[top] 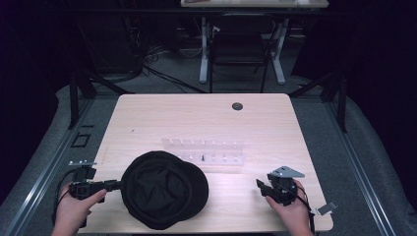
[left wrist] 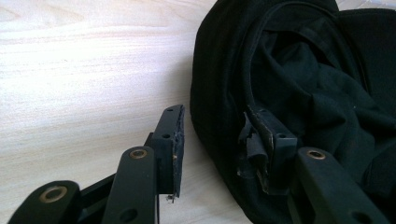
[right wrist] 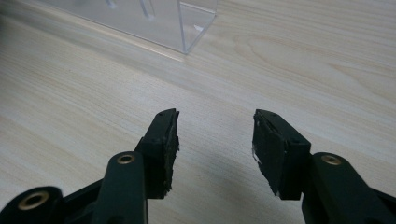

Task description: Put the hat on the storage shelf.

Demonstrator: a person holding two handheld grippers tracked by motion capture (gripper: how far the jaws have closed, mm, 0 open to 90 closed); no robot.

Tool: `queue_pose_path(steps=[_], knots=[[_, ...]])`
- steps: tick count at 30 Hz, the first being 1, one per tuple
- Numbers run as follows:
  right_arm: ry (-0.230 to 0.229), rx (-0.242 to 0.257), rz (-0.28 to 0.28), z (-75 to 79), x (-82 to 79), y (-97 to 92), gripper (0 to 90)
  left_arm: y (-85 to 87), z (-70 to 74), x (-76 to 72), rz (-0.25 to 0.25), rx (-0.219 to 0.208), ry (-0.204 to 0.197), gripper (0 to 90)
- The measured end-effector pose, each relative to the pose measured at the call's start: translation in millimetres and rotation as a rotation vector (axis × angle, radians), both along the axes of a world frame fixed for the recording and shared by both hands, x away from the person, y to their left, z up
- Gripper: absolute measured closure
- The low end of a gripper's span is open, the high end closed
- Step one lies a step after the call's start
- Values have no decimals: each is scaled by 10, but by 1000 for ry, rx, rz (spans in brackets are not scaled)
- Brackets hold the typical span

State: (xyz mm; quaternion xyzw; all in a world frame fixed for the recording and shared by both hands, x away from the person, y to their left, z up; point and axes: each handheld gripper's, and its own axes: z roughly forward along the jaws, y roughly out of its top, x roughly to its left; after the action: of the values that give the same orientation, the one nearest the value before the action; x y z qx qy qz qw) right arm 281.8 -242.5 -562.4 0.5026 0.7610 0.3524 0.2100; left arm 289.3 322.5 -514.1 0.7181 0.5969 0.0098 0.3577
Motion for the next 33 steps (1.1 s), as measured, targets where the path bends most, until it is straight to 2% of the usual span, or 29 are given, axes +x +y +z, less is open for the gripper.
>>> queue_pose_path(steps=[6,12,14,18,22,25,28,33], knots=[[-3,3,9,-7,1,12,498,-21,-43,24,-2,2,18,595],[-4,8,9,-11,0,22,497,-65,-100,51,-12,23,33,625],[-3,8,9,-11,0,23,497,-61,-117,63,-8,13,43,634],[2,2,11,-11,-2,26,495,-60,-145,80,-9,4,53,682],[5,-7,15,-9,-1,30,493,-74,-186,106,-22,24,70,722],[4,-2,16,-12,-2,34,491,-96,-207,112,-24,11,74,803],[3,-2,17,-16,-1,34,491,-97,-197,110,-26,9,84,849],[2,0,16,-15,-3,33,491,-54,-126,85,-35,15,114,857]])
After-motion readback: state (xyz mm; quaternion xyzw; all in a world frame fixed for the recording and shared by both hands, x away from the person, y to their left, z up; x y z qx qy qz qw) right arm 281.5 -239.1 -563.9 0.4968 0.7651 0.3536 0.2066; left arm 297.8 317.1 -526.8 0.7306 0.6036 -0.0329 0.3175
